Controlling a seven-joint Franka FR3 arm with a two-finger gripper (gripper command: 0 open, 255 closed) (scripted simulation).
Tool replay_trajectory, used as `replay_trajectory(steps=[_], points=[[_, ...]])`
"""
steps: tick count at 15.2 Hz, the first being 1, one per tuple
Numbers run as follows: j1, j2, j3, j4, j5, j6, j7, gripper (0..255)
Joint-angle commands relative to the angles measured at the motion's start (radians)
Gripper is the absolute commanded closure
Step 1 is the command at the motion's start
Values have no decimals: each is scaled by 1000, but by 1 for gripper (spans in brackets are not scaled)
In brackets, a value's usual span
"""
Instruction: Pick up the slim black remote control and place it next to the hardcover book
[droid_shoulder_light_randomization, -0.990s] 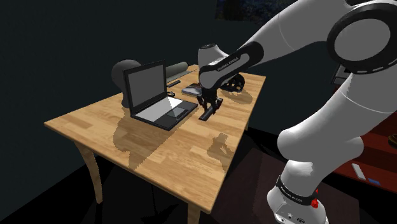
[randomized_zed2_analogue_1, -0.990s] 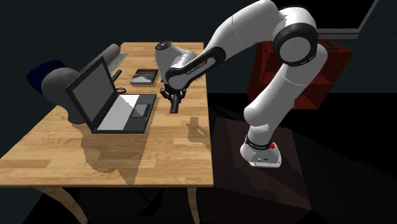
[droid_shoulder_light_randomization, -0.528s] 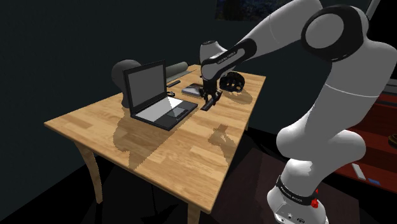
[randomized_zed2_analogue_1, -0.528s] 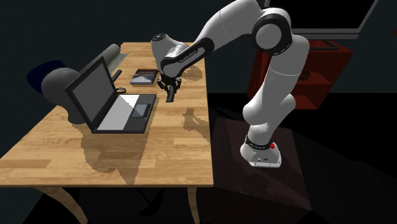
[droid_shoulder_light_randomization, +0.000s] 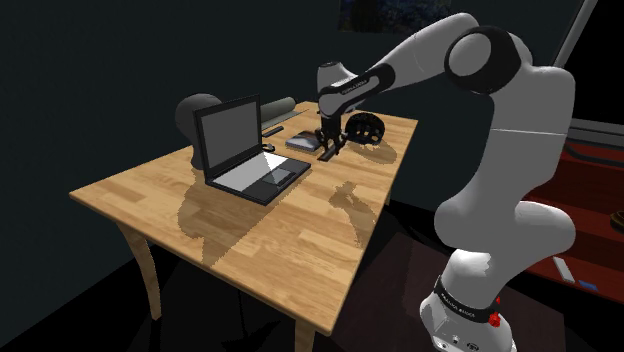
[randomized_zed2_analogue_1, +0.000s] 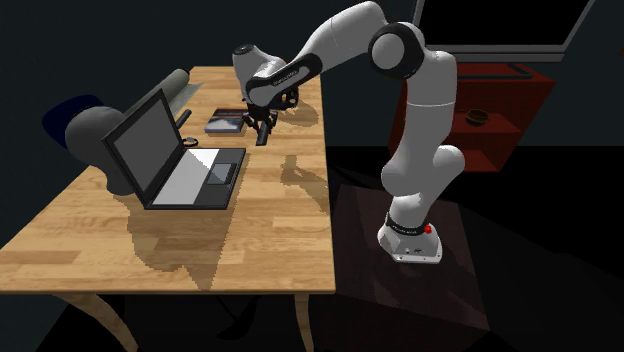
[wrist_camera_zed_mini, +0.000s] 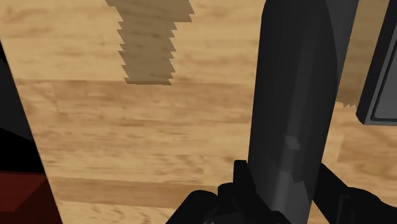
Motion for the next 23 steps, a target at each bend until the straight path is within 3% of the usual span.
replay_trajectory(steps=[1,11,23], points=[[5,69,-20,84,-34,-23,-17,255],[105,439,-112,647,-132,-213,-150,255],[101,486,-134,565,-168,-93,-105,255]])
